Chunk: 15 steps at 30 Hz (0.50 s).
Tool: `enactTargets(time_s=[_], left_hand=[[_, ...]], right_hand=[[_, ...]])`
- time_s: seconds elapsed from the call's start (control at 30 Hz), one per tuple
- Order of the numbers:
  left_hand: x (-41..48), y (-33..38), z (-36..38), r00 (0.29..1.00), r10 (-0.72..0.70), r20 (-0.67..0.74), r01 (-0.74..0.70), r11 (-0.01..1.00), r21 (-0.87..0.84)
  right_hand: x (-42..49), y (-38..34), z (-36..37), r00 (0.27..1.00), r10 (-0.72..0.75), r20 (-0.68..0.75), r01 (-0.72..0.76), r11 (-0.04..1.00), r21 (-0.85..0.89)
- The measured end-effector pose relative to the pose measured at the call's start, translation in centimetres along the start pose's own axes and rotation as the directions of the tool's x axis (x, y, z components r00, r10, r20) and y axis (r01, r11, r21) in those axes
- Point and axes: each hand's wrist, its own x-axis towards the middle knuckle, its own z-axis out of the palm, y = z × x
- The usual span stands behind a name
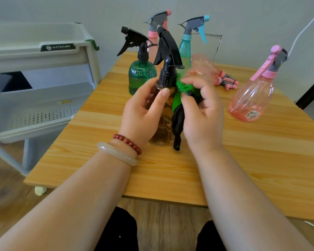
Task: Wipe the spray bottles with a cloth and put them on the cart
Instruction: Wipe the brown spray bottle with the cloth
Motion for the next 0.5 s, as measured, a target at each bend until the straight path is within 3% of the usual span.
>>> enactTargets(time_s=[0.17, 0.27, 0.33, 0.43, 0.5], left_hand=[[-0.09, -0.41, -0.12, 1.0, -0.027, -0.016, 0.026, 0.998, -0.057], [-0.19, -0.46, -0.06, 0.999, -0.032, -0.014, 0.032, 0.998, -0.047], [-0.24, -0.41, -0.07, 1.0, -0.002, -0.026, 0.002, 1.0, 0.008], [-0.07, -0.54, -0.12, 0.999, 0.003, -0.052, 0.003, 0.993, 0.115], [0.0, -0.5, -0.2, 0.996, -0.022, -0.088, 0.031, 0.995, 0.098]], right_hand=[[-0.19, -0.91, -0.28, 0.999, 0.047, -0.001, -0.046, 0.987, 0.151], [0.35, -0.78, -0.23, 0.936, 0.326, -0.131, -0.246, 0.875, 0.417], [0.5, -0.69, -0.07, 0.878, 0.464, -0.118, -0.325, 0.759, 0.564], [0.68, -0.69, -0.12, 0.859, 0.51, -0.051, -0.361, 0.673, 0.646], [0.71, -0.56, 0.0, 0.879, 0.477, -0.004, -0.37, 0.687, 0.625]])
